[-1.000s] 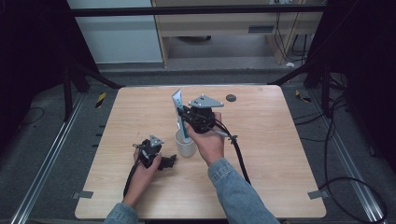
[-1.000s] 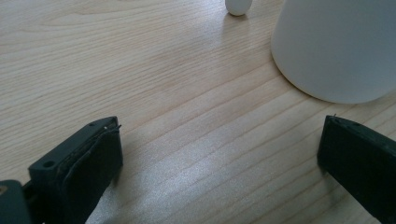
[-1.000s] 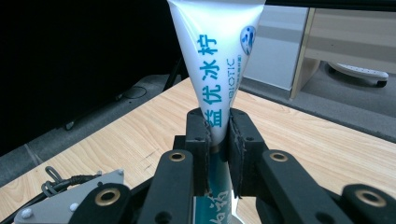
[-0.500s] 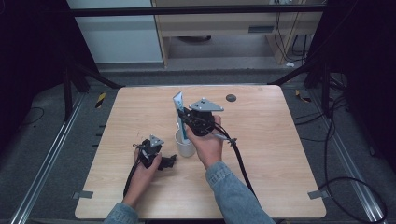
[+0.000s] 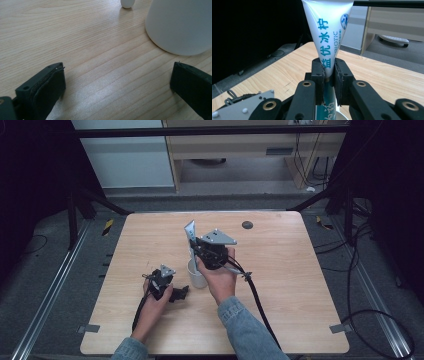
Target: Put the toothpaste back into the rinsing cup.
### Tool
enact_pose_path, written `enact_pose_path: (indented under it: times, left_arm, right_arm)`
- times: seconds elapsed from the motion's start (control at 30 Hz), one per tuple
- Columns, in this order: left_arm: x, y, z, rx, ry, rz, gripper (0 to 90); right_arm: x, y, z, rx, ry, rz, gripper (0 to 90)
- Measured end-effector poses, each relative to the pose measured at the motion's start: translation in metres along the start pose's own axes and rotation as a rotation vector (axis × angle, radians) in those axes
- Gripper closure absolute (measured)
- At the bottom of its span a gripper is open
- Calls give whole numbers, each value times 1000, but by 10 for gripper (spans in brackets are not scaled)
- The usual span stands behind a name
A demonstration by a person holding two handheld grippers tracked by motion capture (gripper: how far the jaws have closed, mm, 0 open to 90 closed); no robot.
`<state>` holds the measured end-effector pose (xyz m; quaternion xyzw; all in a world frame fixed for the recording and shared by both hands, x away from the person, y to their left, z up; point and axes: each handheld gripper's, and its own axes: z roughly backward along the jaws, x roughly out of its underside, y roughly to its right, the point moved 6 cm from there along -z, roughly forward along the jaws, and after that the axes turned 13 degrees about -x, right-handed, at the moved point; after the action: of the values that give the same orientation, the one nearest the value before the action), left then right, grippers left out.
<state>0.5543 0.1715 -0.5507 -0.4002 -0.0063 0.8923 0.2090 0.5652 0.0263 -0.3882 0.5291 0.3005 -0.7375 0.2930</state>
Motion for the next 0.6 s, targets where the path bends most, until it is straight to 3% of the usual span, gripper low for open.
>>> enact_pose_path:
  times: [0.6]
  left_arm:
    - [0, 0, 0, 0, 0, -1, 0]
  right_arm:
    - [28, 7, -4, 16, -24, -32, 795]
